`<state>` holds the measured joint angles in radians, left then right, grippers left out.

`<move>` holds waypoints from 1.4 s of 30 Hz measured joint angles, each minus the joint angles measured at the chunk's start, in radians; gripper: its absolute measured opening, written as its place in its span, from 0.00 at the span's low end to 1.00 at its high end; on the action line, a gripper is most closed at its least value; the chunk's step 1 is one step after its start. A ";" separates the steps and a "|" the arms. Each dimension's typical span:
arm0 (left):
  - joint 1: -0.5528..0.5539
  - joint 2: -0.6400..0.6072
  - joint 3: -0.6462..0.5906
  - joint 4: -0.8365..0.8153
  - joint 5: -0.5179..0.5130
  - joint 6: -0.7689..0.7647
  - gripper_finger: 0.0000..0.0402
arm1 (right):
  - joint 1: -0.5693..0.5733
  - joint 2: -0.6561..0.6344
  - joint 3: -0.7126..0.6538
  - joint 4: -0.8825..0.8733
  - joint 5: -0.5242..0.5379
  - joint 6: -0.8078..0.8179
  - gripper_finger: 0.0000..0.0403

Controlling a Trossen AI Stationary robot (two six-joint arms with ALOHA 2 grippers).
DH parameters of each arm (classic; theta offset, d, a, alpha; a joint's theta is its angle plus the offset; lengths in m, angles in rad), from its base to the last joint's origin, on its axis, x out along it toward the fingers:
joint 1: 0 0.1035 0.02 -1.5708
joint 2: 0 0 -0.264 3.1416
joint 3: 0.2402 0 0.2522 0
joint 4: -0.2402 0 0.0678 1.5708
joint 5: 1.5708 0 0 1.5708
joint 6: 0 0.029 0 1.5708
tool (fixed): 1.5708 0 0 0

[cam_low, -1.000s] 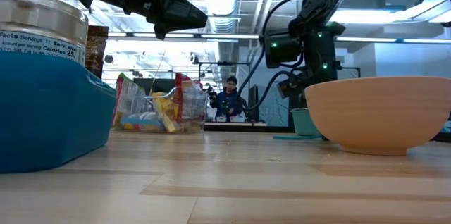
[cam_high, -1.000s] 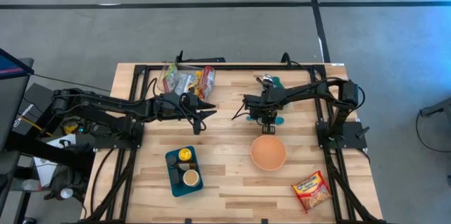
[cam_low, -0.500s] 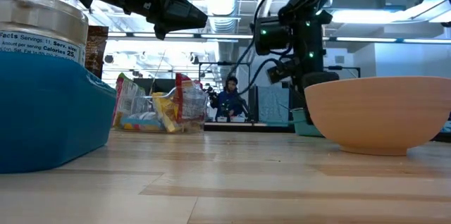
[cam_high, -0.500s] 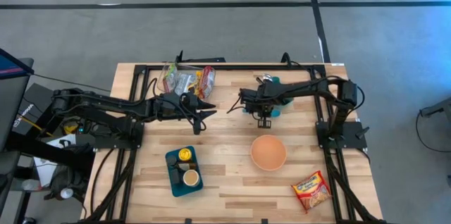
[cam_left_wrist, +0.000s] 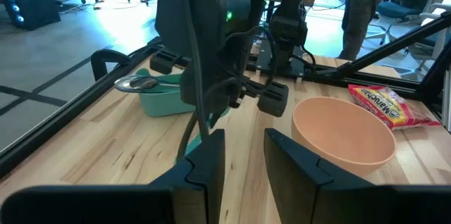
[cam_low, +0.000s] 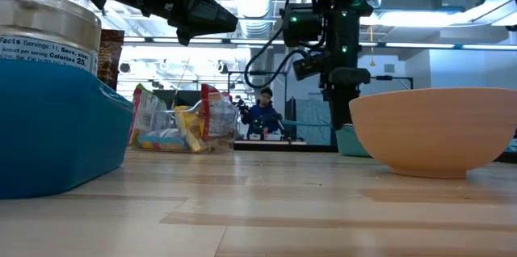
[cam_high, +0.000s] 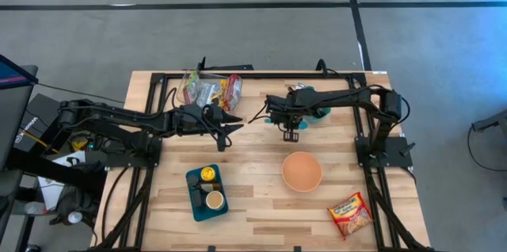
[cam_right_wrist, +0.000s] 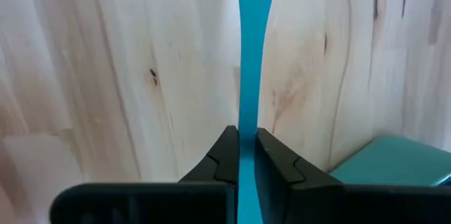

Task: Pick & Place Food Item
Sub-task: Put the blue baby spoon into the green bin

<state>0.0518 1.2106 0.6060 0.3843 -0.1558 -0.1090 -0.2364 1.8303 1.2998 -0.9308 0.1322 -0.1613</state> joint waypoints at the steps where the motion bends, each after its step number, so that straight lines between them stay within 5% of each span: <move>1: 0.000 0.000 0.000 0.000 0.000 0.000 0.23 | 0.000 -0.006 0.001 0.003 0.000 0.004 0.04; 15: 0.000 0.000 0.000 -0.002 0.000 0.000 0.23 | -0.011 -0.216 0.003 0.135 0.104 0.093 0.04; 26: 0.000 0.000 0.000 -0.003 0.000 0.000 0.23 | -0.123 -0.346 -0.002 0.177 0.139 0.131 0.04; 42: 0.000 0.000 0.000 -0.002 0.000 0.000 0.23 | -0.311 -0.501 -0.330 0.400 0.127 0.214 0.05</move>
<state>0.0517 1.2106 0.6060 0.3820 -0.1558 -0.1093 -0.5469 1.3292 0.9697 -0.5306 0.2590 0.0527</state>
